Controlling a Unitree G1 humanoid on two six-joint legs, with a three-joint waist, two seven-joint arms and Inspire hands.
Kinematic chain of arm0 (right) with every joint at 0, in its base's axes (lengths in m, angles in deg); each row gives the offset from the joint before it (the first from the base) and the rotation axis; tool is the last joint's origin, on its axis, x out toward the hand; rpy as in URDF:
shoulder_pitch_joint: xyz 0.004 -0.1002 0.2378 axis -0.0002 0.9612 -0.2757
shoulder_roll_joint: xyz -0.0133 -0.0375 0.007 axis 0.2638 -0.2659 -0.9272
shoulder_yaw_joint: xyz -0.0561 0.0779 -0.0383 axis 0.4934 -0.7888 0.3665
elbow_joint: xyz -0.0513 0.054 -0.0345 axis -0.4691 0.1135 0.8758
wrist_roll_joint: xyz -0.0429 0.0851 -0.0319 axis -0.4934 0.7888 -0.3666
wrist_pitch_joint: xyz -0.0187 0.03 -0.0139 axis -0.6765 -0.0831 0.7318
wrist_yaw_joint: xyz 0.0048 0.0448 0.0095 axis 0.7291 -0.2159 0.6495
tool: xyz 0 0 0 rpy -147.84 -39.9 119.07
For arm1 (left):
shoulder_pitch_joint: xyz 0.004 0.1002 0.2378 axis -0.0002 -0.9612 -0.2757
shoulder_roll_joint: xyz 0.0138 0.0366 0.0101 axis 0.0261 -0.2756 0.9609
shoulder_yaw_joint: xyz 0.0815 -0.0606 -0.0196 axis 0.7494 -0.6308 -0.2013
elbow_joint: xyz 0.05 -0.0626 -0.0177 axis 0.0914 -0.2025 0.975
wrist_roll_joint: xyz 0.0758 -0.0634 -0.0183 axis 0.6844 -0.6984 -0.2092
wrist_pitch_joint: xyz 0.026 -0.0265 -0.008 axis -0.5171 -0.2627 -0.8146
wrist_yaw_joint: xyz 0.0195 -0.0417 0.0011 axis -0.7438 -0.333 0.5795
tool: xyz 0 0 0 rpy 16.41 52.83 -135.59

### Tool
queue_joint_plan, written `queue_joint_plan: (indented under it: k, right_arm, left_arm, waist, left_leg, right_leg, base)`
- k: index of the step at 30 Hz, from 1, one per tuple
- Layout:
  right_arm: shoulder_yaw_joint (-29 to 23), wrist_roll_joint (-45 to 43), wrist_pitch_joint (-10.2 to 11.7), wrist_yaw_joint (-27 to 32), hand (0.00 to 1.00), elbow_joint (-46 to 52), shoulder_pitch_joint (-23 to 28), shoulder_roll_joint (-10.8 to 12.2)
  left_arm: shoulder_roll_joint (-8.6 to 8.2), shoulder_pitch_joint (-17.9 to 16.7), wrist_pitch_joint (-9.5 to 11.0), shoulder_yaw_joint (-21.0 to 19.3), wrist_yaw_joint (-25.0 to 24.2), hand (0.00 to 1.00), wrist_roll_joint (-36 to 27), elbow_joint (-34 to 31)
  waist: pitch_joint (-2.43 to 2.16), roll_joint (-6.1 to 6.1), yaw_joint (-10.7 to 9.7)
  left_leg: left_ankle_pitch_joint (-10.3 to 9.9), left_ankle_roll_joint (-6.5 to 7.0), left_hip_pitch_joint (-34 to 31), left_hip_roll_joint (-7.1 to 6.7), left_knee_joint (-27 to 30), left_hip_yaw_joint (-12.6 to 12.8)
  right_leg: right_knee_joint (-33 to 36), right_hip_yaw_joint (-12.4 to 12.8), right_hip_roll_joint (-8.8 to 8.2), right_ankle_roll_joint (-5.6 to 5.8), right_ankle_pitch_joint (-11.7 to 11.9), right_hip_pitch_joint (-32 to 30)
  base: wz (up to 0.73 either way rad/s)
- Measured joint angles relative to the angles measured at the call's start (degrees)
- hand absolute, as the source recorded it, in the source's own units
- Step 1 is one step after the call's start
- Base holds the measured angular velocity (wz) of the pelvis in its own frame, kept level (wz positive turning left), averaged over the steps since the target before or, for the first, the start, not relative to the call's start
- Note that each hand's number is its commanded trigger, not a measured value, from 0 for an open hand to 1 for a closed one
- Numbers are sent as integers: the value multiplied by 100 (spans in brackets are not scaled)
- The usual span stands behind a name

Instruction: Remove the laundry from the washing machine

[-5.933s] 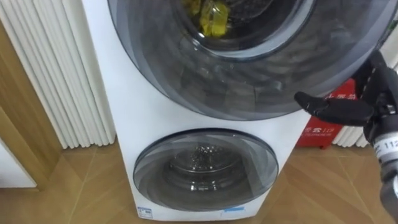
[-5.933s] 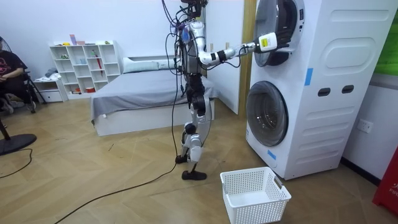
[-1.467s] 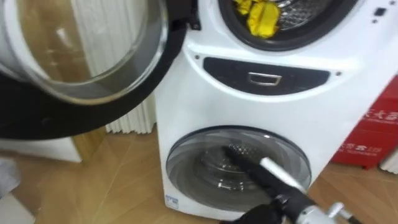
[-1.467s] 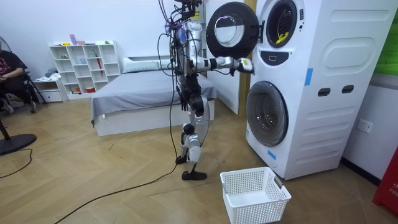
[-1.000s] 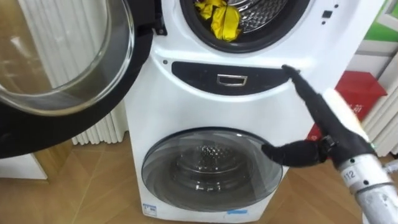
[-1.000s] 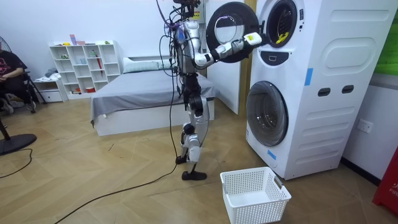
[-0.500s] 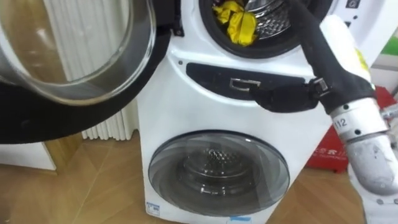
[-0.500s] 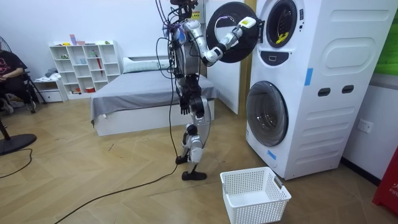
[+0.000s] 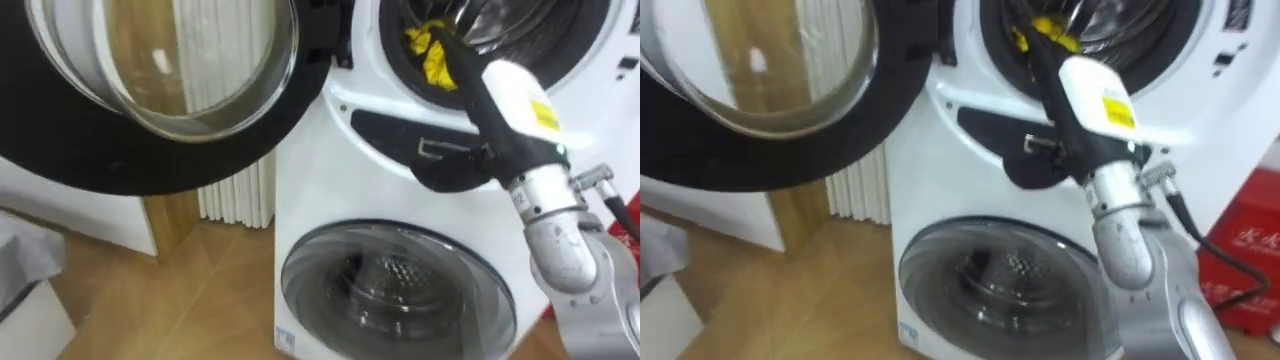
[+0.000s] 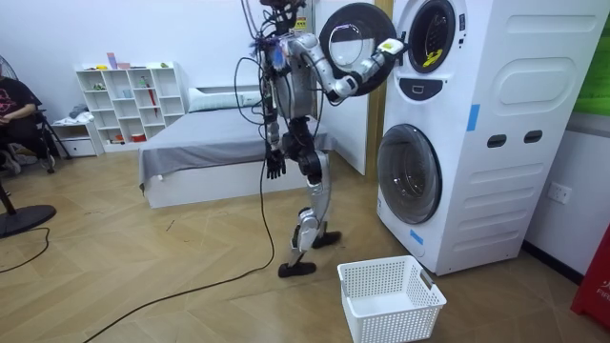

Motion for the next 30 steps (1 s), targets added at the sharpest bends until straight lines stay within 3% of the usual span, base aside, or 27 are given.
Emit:
queue_joint_plan:
  k: [1,4,7,8,9,10,11,12,13,14,15,17,18,20,21,22,23,25,26,28,30]
  right_arm:
    - [1,-27,-9,33,0,30,7,-11]
    - [-8,16,-21,74,0,216,9,-52]
    - [-16,133,-44,75,0,530,16,-157]
    - [-9,150,-79,76,0,633,19,-163]
    - [-12,156,-79,82,0,683,19,-174]
    - [-30,185,-78,120,0,761,18,-204]
    - [-59,206,-60,159,0,791,19,-211]
    - [-68,203,-57,191,0,794,18,-209]
    - [-67,203,-25,240,0,803,19,-209]
    - [-65,182,49,298,0,779,43,-210]
    - [-76,167,70,308,0,777,59,-212]
    - [-116,113,70,313,0,778,92,-211]
    - [-115,103,27,312,0,780,93,-211]
    - [-130,79,-115,309,0,773,94,-210]
    - [-132,75,-128,310,0,774,94,-208]
    - [-126,86,-126,311,0,778,94,-208]
    - [-118,90,-120,310,0,782,151,-202]
    - [-136,135,-118,304,0,809,119,-204]
    - [-160,197,-92,304,0,842,113,-204]
    - [-154,324,-70,300,0,955,122,-199]
    - [-120,384,86,307,0,1134,126,-193]
  left_arm:
    - [5,-24,16,-55,7,0,-7,0]
    - [-50,20,70,-144,-13,0,-35,-11]
    - [-35,28,139,-267,-4,0,-71,-106]
    - [-3,34,141,-265,-1,0,-176,-124]
    - [8,34,149,-258,3,0,-255,-120]
    - [25,57,163,-258,14,0,-318,-118]
    - [29,113,177,-258,13,0,-347,-105]
    - [31,149,175,-254,12,0,-371,-101]
    - [55,176,177,-251,14,0,-457,-108]
    - [86,216,177,-238,35,0,-465,-122]
    - [95,242,179,-233,51,0,-455,-125]
    - [121,445,219,-130,133,0,-436,-117]
    - [122,487,238,-96,145,0,-437,-117]
    - [130,612,317,85,156,0,-461,-115]
    - [102,614,359,95,156,0,-441,-105]
    - [97,609,366,94,159,0,-431,-104]
    - [69,576,349,83,176,0,-430,-111]
    - [54,553,329,83,167,0,-448,-126]
    - [63,555,314,82,158,0,-460,-100]
    - [50,440,304,83,121,0,-424,-85]
    - [35,246,283,83,-4,0,-411,-81]
  waist:
    - [-30,-45,-98]
    - [-41,-105,-160]
    - [0,-35,-308]
    - [3,-30,-330]
    - [0,-29,-350]
    - [5,-64,-411]
    - [7,-66,-445]
    - [11,-49,-453]
    - [10,-27,-444]
    - [32,50,-467]
    - [26,81,-490]
    - [28,205,-431]
    - [28,231,-440]
    - [21,254,-599]
    - [14,246,-589]
    - [6,232,-570]
    - [-59,244,-592]
    - [-113,295,-589]
    - [-80,314,-564]
    - [-83,315,-552]
    - [-66,314,-531]
  left_leg:
    - [142,179,95,-37,22,46]
    - [-181,245,140,-81,381,257]
    - [-636,283,169,-87,863,374]
    - [-806,276,259,-135,908,477]
    - [-888,272,310,-153,879,503]
    - [-987,318,460,-224,813,507]
    - [-1064,370,657,-248,764,669]
    - [-1128,389,765,-250,742,737]
    - [-1225,410,991,-266,661,819]
    - [-1272,421,1250,-287,484,764]
    - [-1304,423,1342,-281,414,699]
    - [-1305,406,1621,-207,109,454]
    - [-1299,397,1655,-189,69,363]
    - [-1296,379,1850,-164,-110,127]
    - [-1322,335,2014,-175,-244,115]
    - [-1354,293,2095,-181,-280,114]
    - [-1404,234,2220,-133,-342,73]
    - [-1443,144,2287,0,-429,4]
    - [-1432,88,2330,94,-503,-5]
    - [-1387,15,2439,172,-680,-1]
    - [-1367,-17,2529,238,-796,-27]
  right_leg:
    - [-135,54,-26,40,-23,85]
    - [-440,84,-201,170,18,336]
    - [-434,143,-315,326,-44,583]
    - [-118,160,-397,473,-124,548]
    - [158,127,-443,550,-167,469]
    - [877,57,-594,669,-209,231]
    - [1640,-53,-763,903,-79,-44]
    - [1986,-110,-840,1005,66,-149]
    - [2520,-179,-944,944,418,-309]
    - [2977,-258,-967,896,928,-453]
    - [3155,-292,-963,853,1010,-541]
    - [3350,-399,-878,698,490,-1239]
    - [3215,-405,-830,691,401,-1422]
    - [1783,-358,-683,647,381,-1738]
    - [810,-322,-652,670,688,-1719]
    - [477,-280,-619,647,1031,-1714]
    - [300,-288,-557,514,1384,-1603]
    - [-19,-436,-383,422,1437,-1388]
    - [-181,-522,-319,364,1479,-1289]
    - [-395,-536,-210,329,1501,-1165]
    - [-605,-549,-75,288,1526,-1037]
  base:
    - [-22]
    - [-28]
    - [-23]
    - [-32]
    - [-23]
    - [-4]
    - [0]
    - [-6]
    - [-10]
    - [-8]
    - [-5]
    - [-5]
    - [18]
    - [44]
    - [29]
    - [24]
    - [21]
    - [20]
    - [13]
    - [3]
    - [-9]
